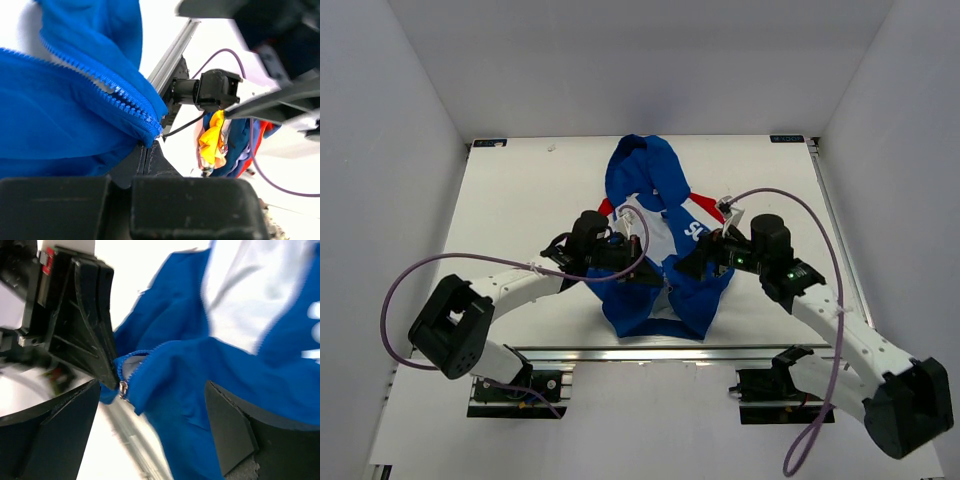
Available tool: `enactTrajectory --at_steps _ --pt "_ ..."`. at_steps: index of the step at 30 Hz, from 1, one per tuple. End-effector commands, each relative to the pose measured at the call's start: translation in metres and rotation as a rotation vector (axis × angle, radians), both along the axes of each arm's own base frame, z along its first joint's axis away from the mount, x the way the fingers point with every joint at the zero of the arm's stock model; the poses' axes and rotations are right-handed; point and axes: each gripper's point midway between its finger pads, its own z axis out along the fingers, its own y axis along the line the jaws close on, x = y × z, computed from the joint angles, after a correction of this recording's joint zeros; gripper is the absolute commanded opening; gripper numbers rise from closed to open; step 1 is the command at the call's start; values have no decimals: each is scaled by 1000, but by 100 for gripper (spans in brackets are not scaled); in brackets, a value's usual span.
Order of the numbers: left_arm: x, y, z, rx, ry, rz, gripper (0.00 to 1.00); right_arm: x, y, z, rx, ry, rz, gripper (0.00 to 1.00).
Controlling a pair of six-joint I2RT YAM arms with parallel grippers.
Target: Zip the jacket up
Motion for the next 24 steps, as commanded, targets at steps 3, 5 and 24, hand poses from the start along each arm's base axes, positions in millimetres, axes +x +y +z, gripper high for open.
enactTrajectory --at_steps 3,5,24 --pt "12 4 6 26 84 67 0 13 -38 -8 -347 -136 -247 89" --pt "15 4 5 36 123 74 0 6 -30 -8 -444 -207 -242 89" --pt "27 8 -12 91 370 78 0 -38 21 -7 -761 -622 -129 87"
